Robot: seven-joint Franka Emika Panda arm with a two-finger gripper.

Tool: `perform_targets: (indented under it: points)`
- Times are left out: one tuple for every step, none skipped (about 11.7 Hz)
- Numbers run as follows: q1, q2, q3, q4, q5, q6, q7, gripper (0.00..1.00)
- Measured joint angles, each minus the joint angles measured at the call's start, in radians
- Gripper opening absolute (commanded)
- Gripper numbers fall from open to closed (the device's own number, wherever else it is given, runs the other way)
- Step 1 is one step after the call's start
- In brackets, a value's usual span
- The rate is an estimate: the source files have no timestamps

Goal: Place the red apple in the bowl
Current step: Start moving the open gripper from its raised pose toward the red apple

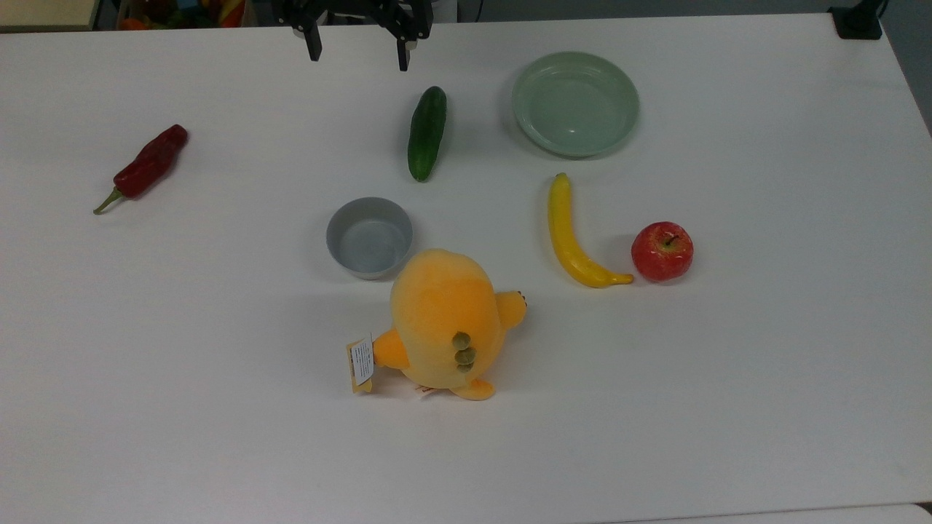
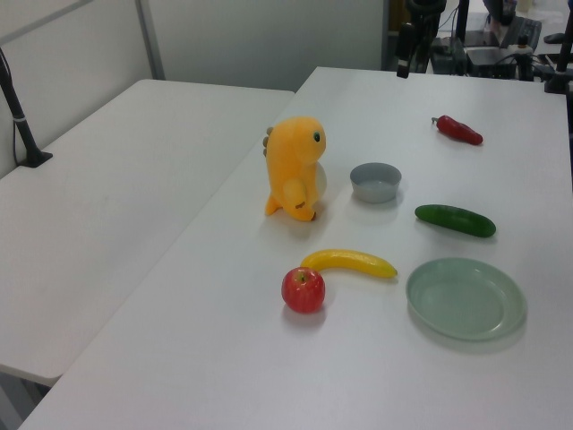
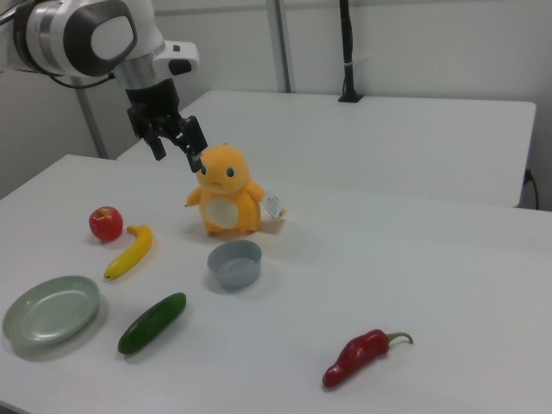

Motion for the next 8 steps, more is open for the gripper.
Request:
perform_targets:
  points:
    - [-0.002, 0.000, 0.000, -0.003, 0.000, 0.000, 0.000, 1.00]
    - [-0.004, 0.000, 0.000, -0.007, -0.004, 0.000, -0.001, 1.00]
    - [-0.009, 0.000, 0.001, -0.016, -0.007, 0.000, -0.003, 1.00]
    - [-0.012, 0.000, 0.001, -0.022, -0.008, 0.000, -0.003, 1.00]
    - [-0.012, 0.000, 0.001, -0.024, -0.008, 0.000, -0.003, 1.00]
    - [-0.012, 0.000, 0.001, -0.024, -0.008, 0.000, -0.003, 1.00]
    - [-0.012, 0.000, 0.002, -0.025, -0.008, 0.000, -0.003, 1.00]
    - [-0.012, 0.000, 0.002, -0.028, -0.008, 0.000, -0.003, 1.00]
